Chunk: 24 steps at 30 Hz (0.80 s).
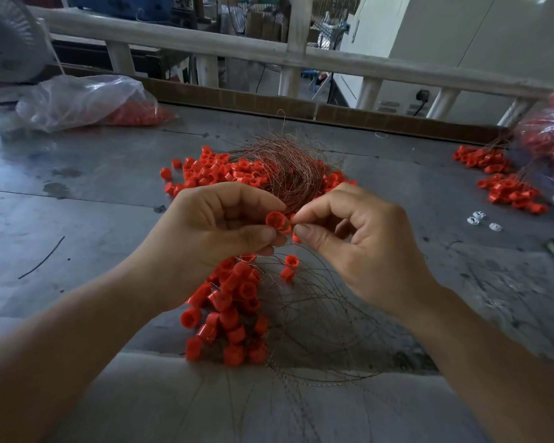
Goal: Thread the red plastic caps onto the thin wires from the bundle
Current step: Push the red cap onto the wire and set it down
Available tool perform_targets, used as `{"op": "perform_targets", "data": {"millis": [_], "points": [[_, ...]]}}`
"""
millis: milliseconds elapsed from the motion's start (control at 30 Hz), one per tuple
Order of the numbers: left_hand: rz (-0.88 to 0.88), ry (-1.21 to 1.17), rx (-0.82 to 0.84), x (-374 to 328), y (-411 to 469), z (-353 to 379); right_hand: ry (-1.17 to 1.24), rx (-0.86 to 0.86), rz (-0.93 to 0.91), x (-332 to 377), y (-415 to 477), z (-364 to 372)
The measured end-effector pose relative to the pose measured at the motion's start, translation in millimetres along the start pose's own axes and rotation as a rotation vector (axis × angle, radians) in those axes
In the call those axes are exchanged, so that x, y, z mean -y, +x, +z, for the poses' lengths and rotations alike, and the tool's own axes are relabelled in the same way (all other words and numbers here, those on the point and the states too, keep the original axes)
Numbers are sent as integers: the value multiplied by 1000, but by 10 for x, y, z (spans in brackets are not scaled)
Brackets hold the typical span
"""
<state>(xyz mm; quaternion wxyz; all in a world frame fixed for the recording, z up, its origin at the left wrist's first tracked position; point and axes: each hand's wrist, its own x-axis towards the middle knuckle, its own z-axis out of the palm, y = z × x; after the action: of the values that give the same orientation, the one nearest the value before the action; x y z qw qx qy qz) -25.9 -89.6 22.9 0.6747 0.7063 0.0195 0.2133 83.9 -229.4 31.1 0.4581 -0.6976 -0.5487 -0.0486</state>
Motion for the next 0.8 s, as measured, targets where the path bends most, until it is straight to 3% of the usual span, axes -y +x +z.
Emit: {"op": "perform_targets", "data": {"millis": [567, 800], "points": [[-10, -30, -3, -15, 5, 11, 9, -12, 61, 27, -8, -26], [-17, -118, 83, -29, -8, -27, 253, 105, 206, 23, 17, -77]]}}
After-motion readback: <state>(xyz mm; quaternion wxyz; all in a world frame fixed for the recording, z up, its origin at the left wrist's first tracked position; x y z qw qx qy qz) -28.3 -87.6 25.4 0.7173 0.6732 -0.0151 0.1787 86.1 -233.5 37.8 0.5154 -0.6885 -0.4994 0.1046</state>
